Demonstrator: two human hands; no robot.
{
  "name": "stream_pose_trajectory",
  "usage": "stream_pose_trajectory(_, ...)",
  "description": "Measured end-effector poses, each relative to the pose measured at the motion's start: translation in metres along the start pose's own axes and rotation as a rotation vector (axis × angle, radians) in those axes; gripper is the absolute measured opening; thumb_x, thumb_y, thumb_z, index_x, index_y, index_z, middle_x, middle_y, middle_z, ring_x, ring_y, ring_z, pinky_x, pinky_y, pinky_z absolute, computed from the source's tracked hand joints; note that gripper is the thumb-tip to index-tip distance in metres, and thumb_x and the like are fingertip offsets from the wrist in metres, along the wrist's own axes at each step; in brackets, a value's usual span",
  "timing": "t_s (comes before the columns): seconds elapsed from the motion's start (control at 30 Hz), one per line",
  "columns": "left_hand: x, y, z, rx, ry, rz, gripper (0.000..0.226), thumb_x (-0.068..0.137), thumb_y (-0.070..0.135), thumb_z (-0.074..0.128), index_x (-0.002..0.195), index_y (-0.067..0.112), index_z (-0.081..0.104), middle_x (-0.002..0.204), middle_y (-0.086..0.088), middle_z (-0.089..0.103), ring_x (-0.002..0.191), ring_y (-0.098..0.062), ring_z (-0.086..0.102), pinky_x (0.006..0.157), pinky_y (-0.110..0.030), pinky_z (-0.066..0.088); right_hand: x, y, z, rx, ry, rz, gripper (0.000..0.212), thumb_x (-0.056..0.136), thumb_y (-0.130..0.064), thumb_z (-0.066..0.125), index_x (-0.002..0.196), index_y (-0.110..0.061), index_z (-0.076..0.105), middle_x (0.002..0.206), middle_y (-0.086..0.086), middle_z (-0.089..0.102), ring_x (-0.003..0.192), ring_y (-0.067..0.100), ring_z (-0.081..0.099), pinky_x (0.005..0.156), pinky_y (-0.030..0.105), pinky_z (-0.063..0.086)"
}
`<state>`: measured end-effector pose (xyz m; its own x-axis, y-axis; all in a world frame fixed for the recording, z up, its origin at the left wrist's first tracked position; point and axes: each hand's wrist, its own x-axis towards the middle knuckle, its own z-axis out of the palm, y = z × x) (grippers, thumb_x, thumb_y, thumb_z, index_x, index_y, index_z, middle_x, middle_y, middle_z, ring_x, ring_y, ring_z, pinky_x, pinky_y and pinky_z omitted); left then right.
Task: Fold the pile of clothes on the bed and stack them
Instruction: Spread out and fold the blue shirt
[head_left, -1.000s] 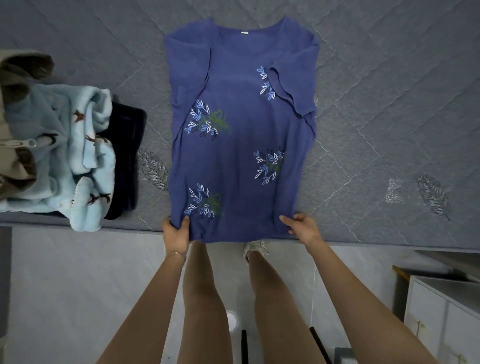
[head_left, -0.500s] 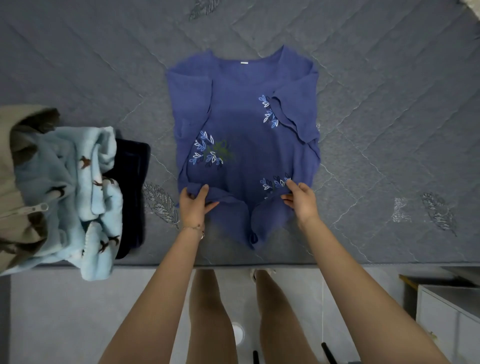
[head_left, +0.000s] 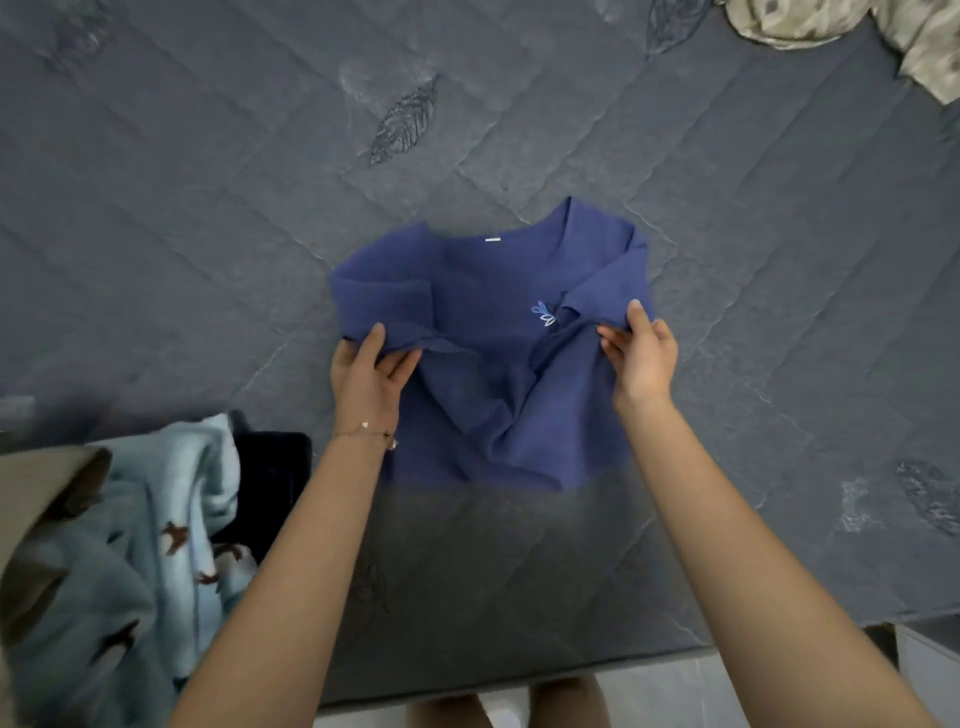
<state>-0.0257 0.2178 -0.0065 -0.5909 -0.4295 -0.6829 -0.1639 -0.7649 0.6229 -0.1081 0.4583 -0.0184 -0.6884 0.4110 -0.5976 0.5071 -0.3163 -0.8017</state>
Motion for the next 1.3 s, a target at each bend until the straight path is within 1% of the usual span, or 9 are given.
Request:
stream_pose_trajectory(0.4, 0.094, 0.035, 0.007, -0.118, 0.290, 0.197, 0.015, 0.102, 0.002, 0.042, 0.113, 0.012, 0.038, 0.107, -0.008, 0.054, 0.092, -0.020, 0.064, 0.079, -0.037, 0.058, 0.080, -0.043, 0.039, -0.105, 0.122, -0.202, 0.033, 0.103, -0.019, 0.048, 0.073, -0.020, 0.035, 0.073, -0.001, 0.047, 0.077, 0.016, 0.056, 0.066, 0.019, 0.048)
stream_pose_trajectory(0.53, 0.114, 0.041, 0.016, -0.033, 0.236, 0.194, 0.011, 0.103, 0.003, 0.042, 0.103, 0.014, 0.042, 0.107, -0.006, 0.055, 0.099, -0.020, 0.063, 0.091, -0.041, 0.055, 0.100, -0.042, 0.054, -0.250, 0.041, -0.175, 0.036, 0.100, -0.023, 0.052, 0.071, -0.023, 0.030, 0.071, -0.005, 0.036, 0.074, 0.012, 0.042, 0.068, 0.023, 0.037)
stream_pose_trajectory(0.7, 0.128, 0.039, 0.024, 0.098, 0.161, 0.176, 0.013, 0.104, 0.008, 0.042, 0.097, 0.019, 0.041, 0.113, 0.000, 0.058, 0.112, -0.017, 0.060, 0.095, -0.034, 0.053, 0.111, -0.038, 0.066, -0.341, -0.067, -0.133, 0.018, 0.099, -0.019, 0.054, 0.085, -0.022, 0.044, 0.086, -0.005, 0.051, 0.081, 0.007, 0.047, 0.076, 0.018, 0.039)
stream_pose_trajectory(0.73, 0.129, 0.037, 0.023, 0.162, 0.160, 0.188, 0.011, 0.104, 0.010, 0.044, 0.102, 0.021, 0.043, 0.118, 0.002, 0.058, 0.116, -0.014, 0.057, 0.097, -0.031, 0.051, 0.110, -0.036, 0.065, -0.353, -0.103, -0.134, 0.007, 0.099, -0.018, 0.054, 0.097, -0.022, 0.050, 0.097, -0.005, 0.056, 0.087, 0.003, 0.052, 0.081, 0.014, 0.041)
stream_pose_trajectory(0.83, 0.127, 0.028, 0.016, 0.579, 0.075, 0.329, 0.032, 0.101, 0.009, 0.049, 0.132, 0.015, 0.045, 0.137, -0.003, 0.050, 0.128, -0.010, 0.046, 0.112, -0.026, 0.037, 0.108, -0.031, 0.053, -0.546, -0.220, -0.173, 0.040, 0.099, -0.018, 0.056, 0.137, -0.021, 0.046, 0.134, -0.006, 0.052, 0.124, 0.002, 0.048, 0.104, 0.014, 0.036)
stream_pose_trajectory(0.93, 0.122, 0.007, 0.009, 1.256, -0.040, 0.564, 0.048, 0.095, 0.025, 0.056, 0.141, 0.015, 0.046, 0.155, -0.012, 0.032, 0.146, -0.024, 0.025, 0.120, -0.033, 0.017, 0.112, -0.023, 0.035, -0.876, -0.190, -0.316, 0.055, 0.093, -0.025, 0.063, 0.144, -0.018, 0.044, 0.150, -0.001, 0.042, 0.142, 0.016, 0.033, 0.119, 0.034, 0.025)
stream_pose_trajectory(1.0, 0.113, -0.011, 0.009, 1.574, -0.035, 0.541, 0.057, 0.095, 0.036, 0.057, 0.148, 0.026, 0.039, 0.163, -0.010, 0.012, 0.151, -0.028, 0.004, 0.120, -0.043, 0.001, 0.113, -0.020, 0.024, -1.039, -0.143, -0.305, 0.065, 0.090, -0.030, 0.068, 0.147, -0.018, 0.040, 0.155, 0.004, 0.033, 0.146, 0.021, 0.022, 0.121, 0.040, 0.019)
stream_pose_trajectory(1.13, 0.087, -0.052, 0.016, 1.751, -0.010, 0.598, 0.066, 0.095, 0.036, 0.054, 0.153, 0.022, 0.027, 0.162, -0.020, 0.004, 0.150, -0.036, 0.003, 0.118, -0.055, 0.002, 0.104, -0.015, 0.006, -1.053, -0.050, -0.212, 0.084, 0.083, -0.031, 0.075, 0.151, -0.016, 0.028, 0.155, 0.006, 0.029, 0.144, 0.025, 0.021, 0.119, 0.040, 0.020)
stream_pose_trajectory(1.3, 0.043, -0.109, 0.027, 1.735, -0.388, 0.810, 0.049, 0.093, 0.033, 0.049, 0.139, 0.020, 0.047, 0.153, -0.017, 0.031, 0.139, -0.035, 0.027, 0.114, -0.052, 0.021, 0.098, -0.012, -0.013, -0.916, -0.037, -0.180, 0.073, 0.079, -0.026, 0.080, 0.138, -0.007, 0.040, 0.134, 0.009, 0.046, 0.125, 0.023, 0.046, 0.106, 0.034, 0.037)
